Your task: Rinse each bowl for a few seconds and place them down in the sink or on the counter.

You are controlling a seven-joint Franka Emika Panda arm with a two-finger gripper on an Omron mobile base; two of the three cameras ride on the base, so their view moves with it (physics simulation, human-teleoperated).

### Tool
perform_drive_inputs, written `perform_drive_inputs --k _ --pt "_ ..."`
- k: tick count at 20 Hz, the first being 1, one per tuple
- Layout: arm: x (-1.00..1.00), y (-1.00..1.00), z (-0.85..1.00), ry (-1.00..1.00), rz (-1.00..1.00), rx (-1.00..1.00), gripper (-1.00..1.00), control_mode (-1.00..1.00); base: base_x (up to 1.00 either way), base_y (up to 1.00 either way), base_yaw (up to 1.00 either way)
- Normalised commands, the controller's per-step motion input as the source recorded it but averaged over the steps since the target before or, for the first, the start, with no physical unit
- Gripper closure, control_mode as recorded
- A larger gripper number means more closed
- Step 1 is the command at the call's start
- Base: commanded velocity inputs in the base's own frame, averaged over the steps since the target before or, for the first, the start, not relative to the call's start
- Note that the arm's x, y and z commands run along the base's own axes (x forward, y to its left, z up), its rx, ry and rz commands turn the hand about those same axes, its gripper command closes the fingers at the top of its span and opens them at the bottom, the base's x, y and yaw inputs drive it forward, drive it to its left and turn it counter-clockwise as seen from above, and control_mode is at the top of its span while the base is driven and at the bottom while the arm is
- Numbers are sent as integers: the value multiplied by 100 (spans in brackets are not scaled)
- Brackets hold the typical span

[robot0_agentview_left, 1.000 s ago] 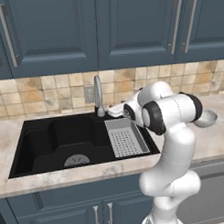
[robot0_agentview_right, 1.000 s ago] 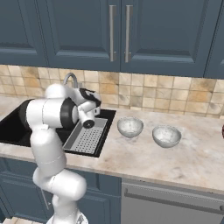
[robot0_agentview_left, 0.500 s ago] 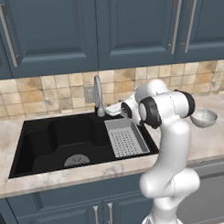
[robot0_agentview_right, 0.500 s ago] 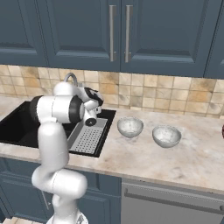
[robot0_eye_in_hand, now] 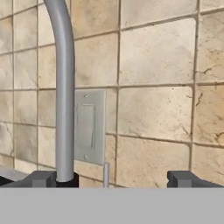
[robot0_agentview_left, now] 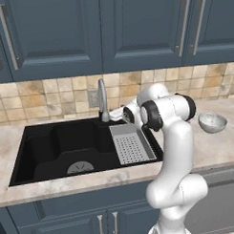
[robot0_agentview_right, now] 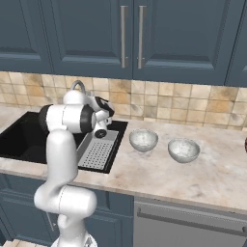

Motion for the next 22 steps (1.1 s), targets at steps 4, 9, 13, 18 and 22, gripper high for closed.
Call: perform_drive_inputs --k 4,9,13,18,22 --pt "39 1 -13 0 0 0 -100 -100 0 0 0" --pt "42 1 -15 0 0 0 -100 -100 0 0 0" --pt "37 6 -18 0 0 0 -100 -100 0 0 0" --pt "37 6 -17 0 0 0 -100 -100 0 0 0" --pt "39 3 -14 0 0 0 -100 -100 0 0 0"
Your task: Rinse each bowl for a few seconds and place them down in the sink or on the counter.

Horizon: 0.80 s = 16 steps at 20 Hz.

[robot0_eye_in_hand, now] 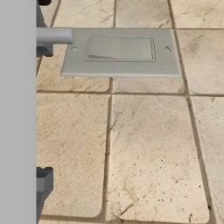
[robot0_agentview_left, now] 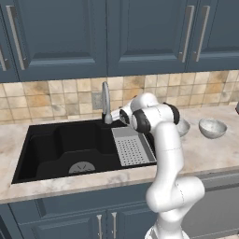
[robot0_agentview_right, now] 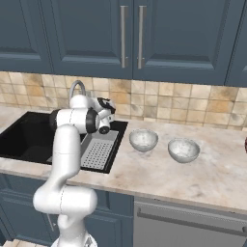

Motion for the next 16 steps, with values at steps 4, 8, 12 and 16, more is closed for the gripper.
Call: perform_drive_inputs --k 4,8,12,16 --pt "40 0 -14 0 0 0 -100 -100 0 0 0" --pt "40 0 -14 1 0 0 -100 -100 0 0 0" --pt "32 1 -20 1 0 0 -100 -100 0 0 0" --pt "20 3 -23 1 -1 -1 -100 -100 0 0 0"
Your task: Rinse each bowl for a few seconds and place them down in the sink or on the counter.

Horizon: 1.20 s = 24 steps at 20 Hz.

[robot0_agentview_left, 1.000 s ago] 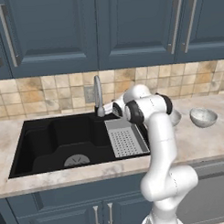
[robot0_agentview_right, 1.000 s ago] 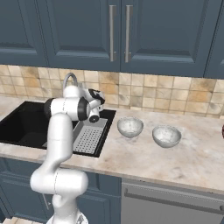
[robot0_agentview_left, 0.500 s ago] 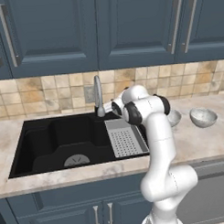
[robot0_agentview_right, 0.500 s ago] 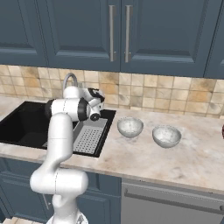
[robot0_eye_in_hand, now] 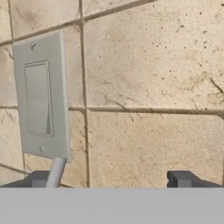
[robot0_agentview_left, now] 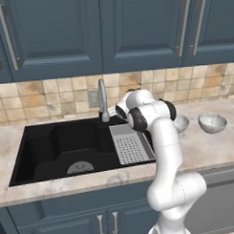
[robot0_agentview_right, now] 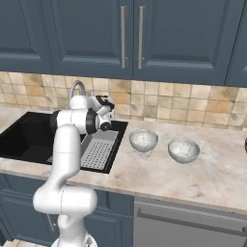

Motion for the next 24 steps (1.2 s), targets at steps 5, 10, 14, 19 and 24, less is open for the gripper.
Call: perform_drive_inputs --k 5,10,14,19,24 --pt "5 -1 -21 0 -3 -3 100 -100 0 0 0" --pt "2 -8 -23 0 -4 -2 100 -100 0 0 0" --pt "0 -17 -25 -1 -7 -2 100 -100 0 0 0" --pt "-1 -24 -29 -1 -9 -1 100 -100 0 0 0" --pt "1 -29 -35 1 -12 -1 100 -100 0 0 0"
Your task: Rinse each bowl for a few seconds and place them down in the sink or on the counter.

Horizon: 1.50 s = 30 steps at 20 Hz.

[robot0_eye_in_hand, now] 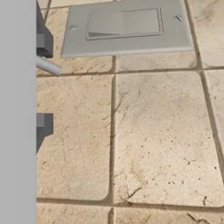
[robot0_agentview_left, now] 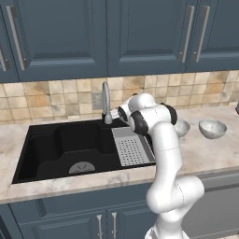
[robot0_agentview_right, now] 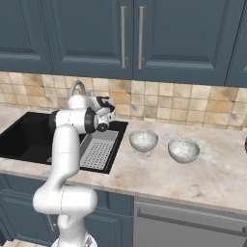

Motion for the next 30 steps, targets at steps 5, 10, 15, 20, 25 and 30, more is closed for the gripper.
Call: perform_drive_inputs --k 5,10,15,20,25,30 --pt "1 -37 -37 4 -16 0 100 -100 0 0 0" --pt "0 -38 -37 7 -16 0 100 -100 0 0 0" --pt "0 -40 -38 8 -15 0 100 -100 0 0 0" --pt "-1 -45 -46 5 -12 0 100 -100 0 0 0" --pt "-3 -50 -33 5 -10 1 100 -100 0 0 0" --pt "-1 -30 -3 0 -8 3 100 -100 0 0 0"
